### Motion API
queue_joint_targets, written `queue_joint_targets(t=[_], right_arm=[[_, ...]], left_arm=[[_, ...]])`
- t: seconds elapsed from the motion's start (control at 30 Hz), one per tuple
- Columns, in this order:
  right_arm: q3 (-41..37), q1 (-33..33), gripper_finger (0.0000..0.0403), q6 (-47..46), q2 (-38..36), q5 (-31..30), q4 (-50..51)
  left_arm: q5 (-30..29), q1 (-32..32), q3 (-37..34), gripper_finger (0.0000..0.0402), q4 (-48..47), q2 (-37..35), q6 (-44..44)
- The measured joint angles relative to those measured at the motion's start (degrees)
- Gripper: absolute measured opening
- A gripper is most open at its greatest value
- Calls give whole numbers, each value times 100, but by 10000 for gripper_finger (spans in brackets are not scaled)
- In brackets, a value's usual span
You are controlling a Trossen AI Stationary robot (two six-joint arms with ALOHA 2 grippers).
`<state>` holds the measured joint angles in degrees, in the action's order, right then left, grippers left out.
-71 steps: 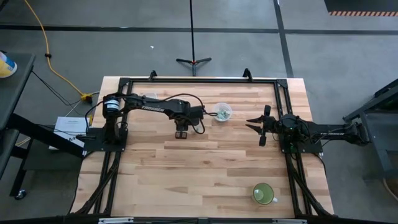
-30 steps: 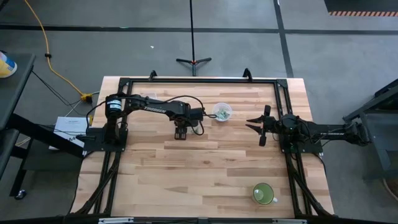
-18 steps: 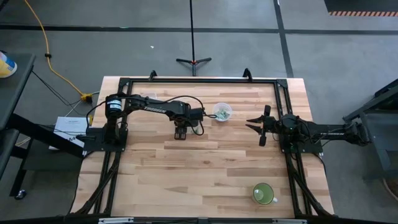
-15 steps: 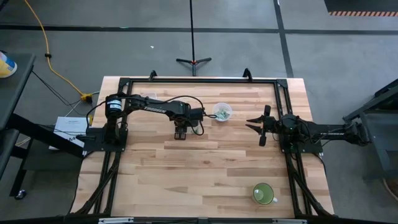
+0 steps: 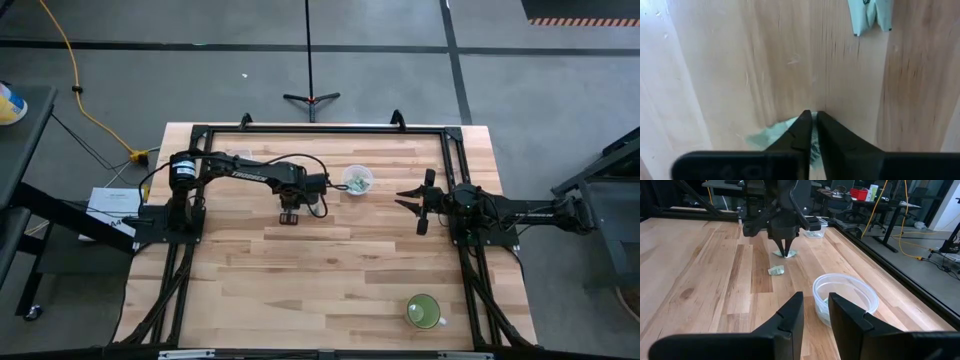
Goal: Pick and place Stevia / Truvia into bins
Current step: Put the stevia packet into the top transparent container
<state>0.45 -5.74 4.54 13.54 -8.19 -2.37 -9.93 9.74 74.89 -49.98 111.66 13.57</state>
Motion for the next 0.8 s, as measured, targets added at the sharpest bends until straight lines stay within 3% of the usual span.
queue_joint_targets(t=[0.17,0.3,0.5,0.8], right_arm=[[0,0,83,0,0,0,0],[0,2,83,0,0,0,2],[0,2,83,0,0,-2,0],[0,0,83,0,0,0,2]], left_arm=[[-7,0,148,21,-413,4,17],[-156,0,494,24,-932,4,-34],[-931,62,1136,29,-2152,4,-435],[-1523,898,1241,24,-3392,4,-1102]])
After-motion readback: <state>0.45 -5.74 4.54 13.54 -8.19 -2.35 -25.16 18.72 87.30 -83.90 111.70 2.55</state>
